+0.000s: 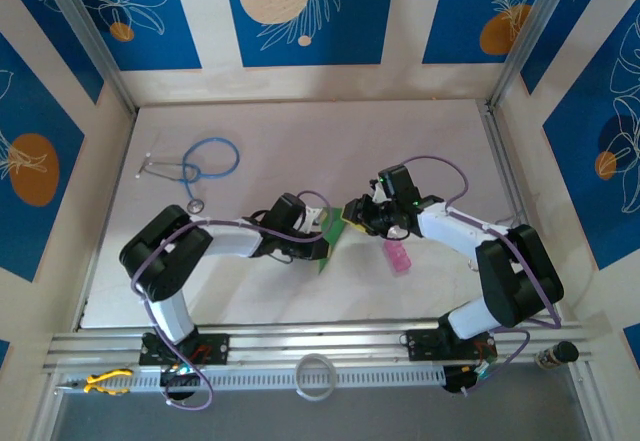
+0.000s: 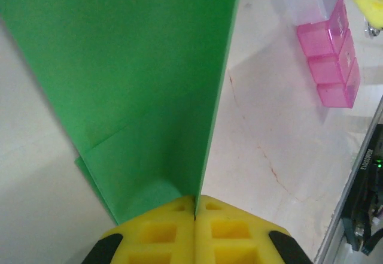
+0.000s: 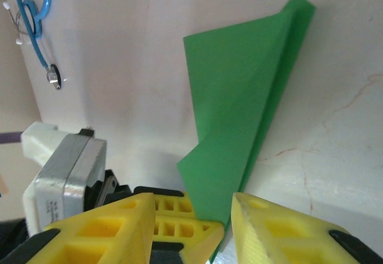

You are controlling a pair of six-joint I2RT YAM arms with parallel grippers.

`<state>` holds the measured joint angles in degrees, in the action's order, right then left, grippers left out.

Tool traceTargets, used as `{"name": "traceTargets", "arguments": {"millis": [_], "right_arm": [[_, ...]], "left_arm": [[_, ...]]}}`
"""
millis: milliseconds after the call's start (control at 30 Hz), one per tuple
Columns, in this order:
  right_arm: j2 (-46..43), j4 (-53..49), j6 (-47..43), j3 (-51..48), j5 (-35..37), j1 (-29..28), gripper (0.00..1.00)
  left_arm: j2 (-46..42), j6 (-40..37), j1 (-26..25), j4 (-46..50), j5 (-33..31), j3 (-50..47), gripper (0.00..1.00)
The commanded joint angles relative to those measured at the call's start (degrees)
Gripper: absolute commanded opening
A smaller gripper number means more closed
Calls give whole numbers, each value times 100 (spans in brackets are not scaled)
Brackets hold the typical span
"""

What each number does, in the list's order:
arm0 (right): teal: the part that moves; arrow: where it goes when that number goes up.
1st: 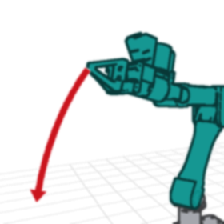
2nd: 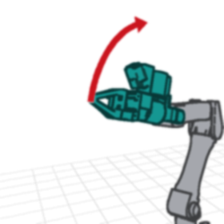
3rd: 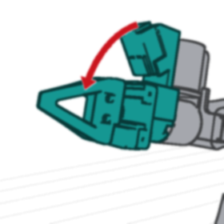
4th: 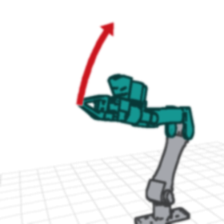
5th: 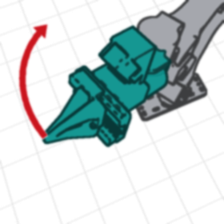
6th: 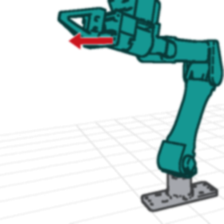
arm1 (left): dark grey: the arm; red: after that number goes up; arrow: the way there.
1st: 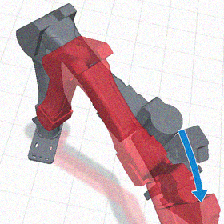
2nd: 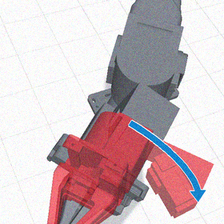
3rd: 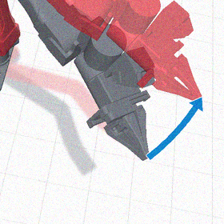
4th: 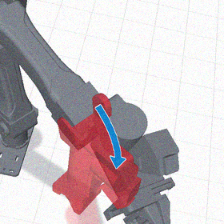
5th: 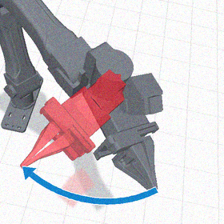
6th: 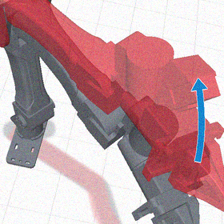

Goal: Fold a paper plane with a square sheet of paper (pick it up from the middle)
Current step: Fold the wing for the fifth time at the center of the table.

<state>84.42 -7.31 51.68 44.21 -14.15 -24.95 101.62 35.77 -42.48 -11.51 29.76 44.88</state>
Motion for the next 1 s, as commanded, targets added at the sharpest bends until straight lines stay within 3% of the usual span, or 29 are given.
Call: {"name": "traceTargets", "arguments": {"millis": [0, 400, 767, 967], "right_arm": [[-117, 174, -183, -108, -282, -45, 37], [-254, 689, -387, -374, -274, -124, 27], [-704, 1628, -872, -1012, 1065, -678, 20], [-416, 1037, -940, -726, 317, -419, 22]], "left_arm": [[128, 346, 115, -598, 465, -188, 3], [230, 749, 187, -1313, 654, -544, 3], [297, 1045, 214, -1881, 650, -823, 0], [373, 1081, 221, -2013, 713, -828, 0]]}}
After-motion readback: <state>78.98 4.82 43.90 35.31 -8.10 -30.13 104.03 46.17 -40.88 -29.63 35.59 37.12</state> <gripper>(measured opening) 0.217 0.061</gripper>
